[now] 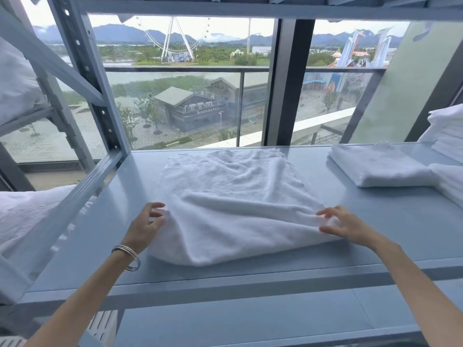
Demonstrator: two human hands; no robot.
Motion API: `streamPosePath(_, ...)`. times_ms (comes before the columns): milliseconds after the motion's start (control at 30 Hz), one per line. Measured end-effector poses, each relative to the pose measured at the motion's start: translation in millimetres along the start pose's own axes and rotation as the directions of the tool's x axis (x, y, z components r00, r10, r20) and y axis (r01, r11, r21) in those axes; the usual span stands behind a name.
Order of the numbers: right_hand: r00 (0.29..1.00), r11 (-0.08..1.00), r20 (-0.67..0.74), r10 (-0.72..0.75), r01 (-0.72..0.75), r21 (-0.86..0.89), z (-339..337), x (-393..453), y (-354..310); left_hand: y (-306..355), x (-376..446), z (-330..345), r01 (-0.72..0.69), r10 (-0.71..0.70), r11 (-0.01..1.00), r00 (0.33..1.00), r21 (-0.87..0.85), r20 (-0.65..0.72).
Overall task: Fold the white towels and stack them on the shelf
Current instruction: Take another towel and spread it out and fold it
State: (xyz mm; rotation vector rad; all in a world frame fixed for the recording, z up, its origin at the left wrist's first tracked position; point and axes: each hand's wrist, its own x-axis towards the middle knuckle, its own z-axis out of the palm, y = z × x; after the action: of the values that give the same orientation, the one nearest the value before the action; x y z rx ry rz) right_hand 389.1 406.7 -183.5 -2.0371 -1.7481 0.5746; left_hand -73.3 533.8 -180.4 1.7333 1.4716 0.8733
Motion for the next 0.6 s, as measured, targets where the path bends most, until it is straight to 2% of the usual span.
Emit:
streamPosePath(67,0.998,0.997,-0.018,-0.058,0.058,0.058,-3,-15,8,-7,-11,0,0.084,-0.082,0.996,0.988,-0.008,0.133)
streamPosePath(133,0.994,0.994,-0.082,-0.077,0.084,0.076,-5,-26,19,-12,-20,-4,0.106,-0.117,0.992,0.975,0.065,0.191)
streamPosePath(233,0.987,0.997,-0.159,-0.023,0.035,0.073,-10,-35,31,-14,-35,-8,0.036,-0.078,0.978,0.977,0.207,0.198)
streamPosePath(367,0.998,0.995,-0.057,0.002,0.004,0.101,-11,-34,25,-13,-52,-8,-0.075,0.005,0.964,0.964,0.255,0.265)
streamPosePath(400,0.998,0.991,-0.067,-0.007,0.016,0.135,-11,-32,20,-10,-54,-5,-0.085,0.022,0.968,0.966,0.235,0.257)
streamPosePath(467,0.983,0.949,-0.185,-0.007,0.064,0.309,-12,-29,10,0,-55,-3,-0.096,0.083,0.988,0.990,0.119,0.116)
streamPosePath(533,0.929,0.848,-0.359,0.085,0.122,0.516,-18,-29,2,12,-53,-6,-0.089,0.086,0.996,0.985,-0.011,-0.146)
streamPosePath(600,0.852,0.817,-0.495,0.174,0.156,0.555,-23,-36,-1,21,-53,-9,-0.074,0.044,0.993,0.954,-0.092,-0.298)
